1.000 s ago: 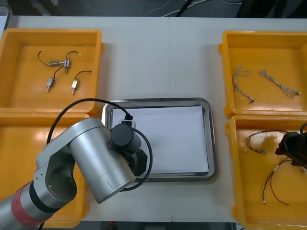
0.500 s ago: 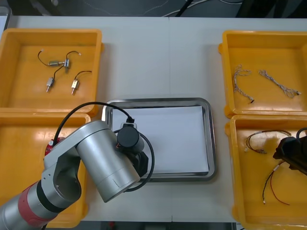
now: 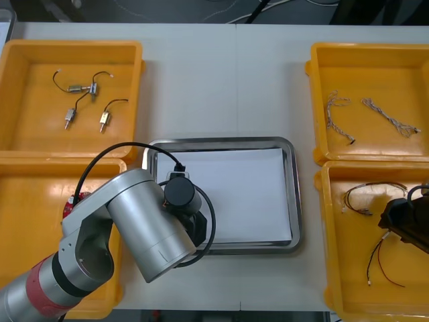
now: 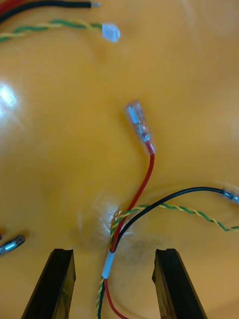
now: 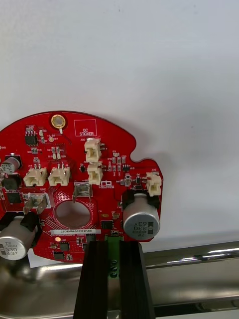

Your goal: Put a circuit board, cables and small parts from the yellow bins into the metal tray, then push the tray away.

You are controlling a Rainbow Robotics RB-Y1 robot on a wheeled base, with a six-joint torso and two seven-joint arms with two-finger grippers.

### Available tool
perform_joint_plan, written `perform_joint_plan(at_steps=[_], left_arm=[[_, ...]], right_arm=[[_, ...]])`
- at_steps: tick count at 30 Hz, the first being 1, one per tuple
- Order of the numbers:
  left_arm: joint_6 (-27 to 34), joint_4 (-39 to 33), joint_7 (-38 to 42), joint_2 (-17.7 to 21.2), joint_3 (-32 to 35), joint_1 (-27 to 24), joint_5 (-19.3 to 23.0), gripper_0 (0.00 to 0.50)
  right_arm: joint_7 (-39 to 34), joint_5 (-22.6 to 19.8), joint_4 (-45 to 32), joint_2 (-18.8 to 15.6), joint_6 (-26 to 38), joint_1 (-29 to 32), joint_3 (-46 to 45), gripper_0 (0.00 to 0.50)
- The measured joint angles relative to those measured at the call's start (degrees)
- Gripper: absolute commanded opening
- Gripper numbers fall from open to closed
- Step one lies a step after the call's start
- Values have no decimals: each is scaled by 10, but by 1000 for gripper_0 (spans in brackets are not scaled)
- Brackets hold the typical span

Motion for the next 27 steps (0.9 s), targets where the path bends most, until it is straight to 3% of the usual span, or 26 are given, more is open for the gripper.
perform_joint_plan(at_steps=[1, 2, 3, 4, 7, 9, 11, 12, 19, 22, 23, 24, 26, 27], left_arm=[[-1, 1, 0, 0, 0, 0, 0, 0], [-2, 2, 0, 0, 0, 0, 0, 32], [-3, 3, 0, 0, 0, 0, 0, 100], [-4, 4, 0, 0, 0, 0, -1, 237], [-4, 4, 0, -1, 0, 0, -2, 285], [-4, 5, 0, -3, 0, 0, -3, 343], [-4, 5, 0, -4, 0, 0, -4, 480], [-4, 5, 0, -5, 0, 0, -5, 500], [-4, 5, 0, -7, 0, 0, -6, 500], [-3, 5, 0, -7, 0, 0, -6, 500], [-1, 4, 0, -7, 0, 0, -6, 500], [1, 3, 0, -7, 0, 0, -6, 500], [21, -9, 0, -7, 4, 0, -3, 500], [37, -19, 0, -7, 8, -1, 2, 500]], right_arm=[[0, 1, 0, 0, 0, 1, 2, 462], [0, 1, 0, 0, -1, 2, 3, 463], [0, 2, 0, 0, -3, 2, 4, 461], [0, 3, 0, 0, -6, 4, 6, 462], [0, 7, 0, 1, -19, 7, 11, 462], [0, 10, 0, 1, -25, 10, 15, 461], [0, 11, 0, 1, -25, 12, 18, 462], [0, 12, 0, 1, -26, 13, 19, 463], [-15, 15, 0, 1, -31, 16, 25, 461], [-17, 15, 0, 1, -31, 16, 25, 425], [-17, 15, 0, 1, -32, 16, 25, 338], [-17, 15, 0, 1, -32, 16, 25, 209], [-17, 16, 0, 1, -32, 16, 25, 54], [-17, 16, 0, 1, -33, 16, 25, 14]])
